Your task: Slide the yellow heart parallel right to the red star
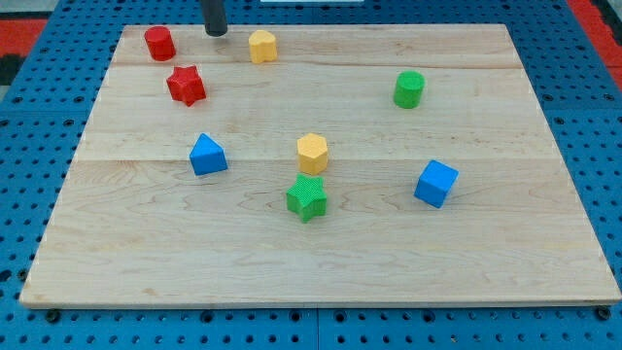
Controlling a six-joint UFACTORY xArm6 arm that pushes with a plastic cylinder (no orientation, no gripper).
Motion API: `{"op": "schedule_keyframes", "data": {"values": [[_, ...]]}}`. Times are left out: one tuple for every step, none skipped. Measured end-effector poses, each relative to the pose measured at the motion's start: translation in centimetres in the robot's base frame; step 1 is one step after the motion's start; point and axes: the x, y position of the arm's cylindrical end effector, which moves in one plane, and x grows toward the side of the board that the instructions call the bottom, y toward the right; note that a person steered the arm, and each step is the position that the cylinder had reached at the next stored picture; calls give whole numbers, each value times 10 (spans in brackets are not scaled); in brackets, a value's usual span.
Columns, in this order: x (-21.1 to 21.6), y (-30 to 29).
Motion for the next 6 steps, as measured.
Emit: {"op": "schedule_keyframes", "data": {"values": [[0, 64], [2, 113], [25, 85], [25, 77], [5, 78], [7, 51]]}}
